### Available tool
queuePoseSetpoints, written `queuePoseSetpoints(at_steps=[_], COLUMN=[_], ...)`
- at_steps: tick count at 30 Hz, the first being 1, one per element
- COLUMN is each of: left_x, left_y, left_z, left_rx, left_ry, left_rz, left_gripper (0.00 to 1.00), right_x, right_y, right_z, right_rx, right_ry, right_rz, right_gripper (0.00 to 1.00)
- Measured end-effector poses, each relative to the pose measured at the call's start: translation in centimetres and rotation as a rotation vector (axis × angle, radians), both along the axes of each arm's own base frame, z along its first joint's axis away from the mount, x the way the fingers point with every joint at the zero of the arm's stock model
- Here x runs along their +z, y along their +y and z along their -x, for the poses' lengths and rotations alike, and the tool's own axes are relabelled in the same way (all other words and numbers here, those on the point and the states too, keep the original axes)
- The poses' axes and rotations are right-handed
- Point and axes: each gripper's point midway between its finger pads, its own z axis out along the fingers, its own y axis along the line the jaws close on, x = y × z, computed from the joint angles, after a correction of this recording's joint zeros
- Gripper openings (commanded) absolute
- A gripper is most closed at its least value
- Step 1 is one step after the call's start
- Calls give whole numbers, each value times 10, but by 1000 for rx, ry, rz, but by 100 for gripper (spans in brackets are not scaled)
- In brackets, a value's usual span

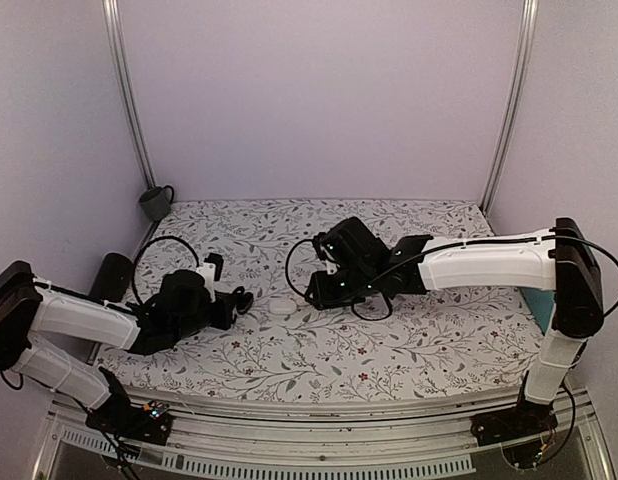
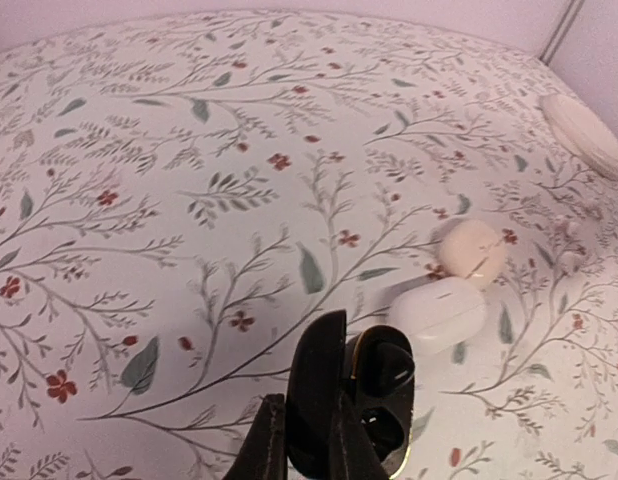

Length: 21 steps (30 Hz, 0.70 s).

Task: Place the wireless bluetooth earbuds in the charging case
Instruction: Move the left earbud to the center of the board.

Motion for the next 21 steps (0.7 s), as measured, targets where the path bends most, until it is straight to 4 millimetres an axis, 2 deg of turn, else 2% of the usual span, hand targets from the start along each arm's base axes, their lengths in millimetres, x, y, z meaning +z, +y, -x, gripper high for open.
queuePoseSetpoints(at_steps=[1, 4, 10, 15, 21], left_x=[-11, -28, -40, -49, -49], left_y=[18, 50, 82, 80, 60], left_z=[-3, -11, -24, -25, -14], left_rx=[47, 142, 229, 211, 143], left_ry=[27, 66, 95, 132, 158], left_rz=[-18, -43, -67, -86, -91], left_gripper=[0, 0, 0, 0, 0], right_x=[-1, -5, -5, -9, -17], right_y=[3, 7, 8, 7, 0], right_z=[-2, -4, -11, -12, -5], right_rx=[6, 25, 51, 78, 106], right_ry=[-3, 5, 6, 4, 13], right_rz=[-3, -8, -31, -35, -27], right_gripper=[31, 31, 31, 31, 31])
